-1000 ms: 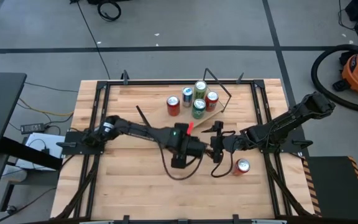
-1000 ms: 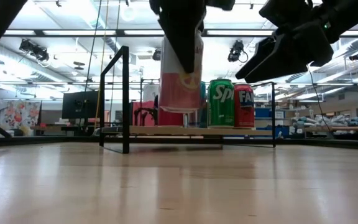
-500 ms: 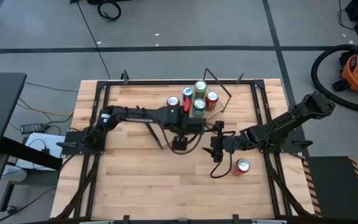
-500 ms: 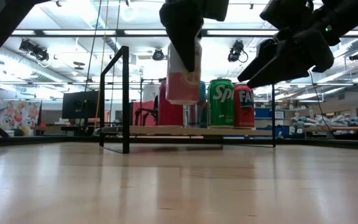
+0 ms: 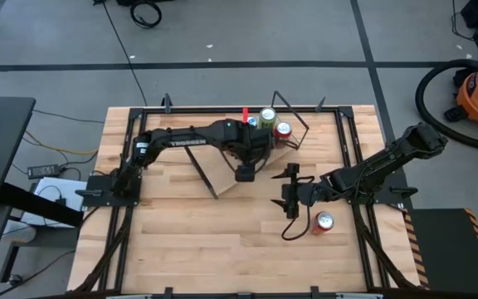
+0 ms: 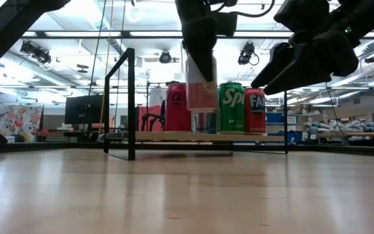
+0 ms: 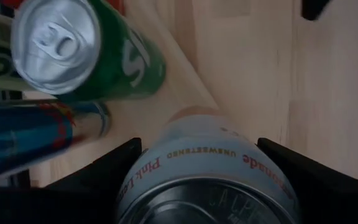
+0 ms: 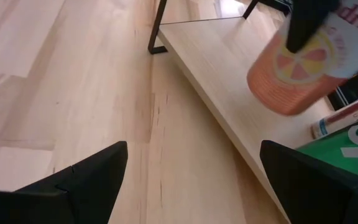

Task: Place canned beverage on shelf
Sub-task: Put the white and orange soda can on the shelf aligned with the red soda can

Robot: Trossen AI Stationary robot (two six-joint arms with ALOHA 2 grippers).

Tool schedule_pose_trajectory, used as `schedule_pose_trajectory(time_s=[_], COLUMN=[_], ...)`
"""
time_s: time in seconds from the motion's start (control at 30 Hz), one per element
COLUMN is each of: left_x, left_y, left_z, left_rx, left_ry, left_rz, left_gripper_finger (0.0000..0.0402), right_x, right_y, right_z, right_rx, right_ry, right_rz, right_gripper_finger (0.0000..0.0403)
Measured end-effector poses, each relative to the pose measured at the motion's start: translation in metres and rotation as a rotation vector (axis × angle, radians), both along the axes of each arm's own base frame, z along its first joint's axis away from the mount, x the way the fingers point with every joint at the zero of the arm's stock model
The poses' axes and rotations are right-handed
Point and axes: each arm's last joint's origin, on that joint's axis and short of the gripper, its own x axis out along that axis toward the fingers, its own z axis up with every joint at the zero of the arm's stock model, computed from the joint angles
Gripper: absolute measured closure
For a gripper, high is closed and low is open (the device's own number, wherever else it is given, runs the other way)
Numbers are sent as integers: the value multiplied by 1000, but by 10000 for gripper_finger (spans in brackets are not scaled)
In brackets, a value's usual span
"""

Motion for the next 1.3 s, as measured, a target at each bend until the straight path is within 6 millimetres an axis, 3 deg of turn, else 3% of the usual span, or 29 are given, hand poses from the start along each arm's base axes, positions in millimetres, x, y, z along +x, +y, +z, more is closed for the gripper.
schedule_pose_trajectory(time_s=[0.33,0.7,0.93,1.3], left_x=[1,7,9,7], left_y=[21,21,17,29], left_z=[-3,-5,-33,-34], left_rx=[-34,-73,-77,-68], left_ry=[-19,-66,-15,-18], left_rz=[30,22,5,16], left_gripper_finger=[102,101,101,101], right_x=[-2,-4,-6,-5], right_y=[0,4,10,10], right_z=[-2,-3,-2,-1], right_rx=[18,21,-8,-6], right_ry=[17,29,13,0], right_rz=[-18,-5,-16,-12], right_gripper_finger=[25,25,25,25])
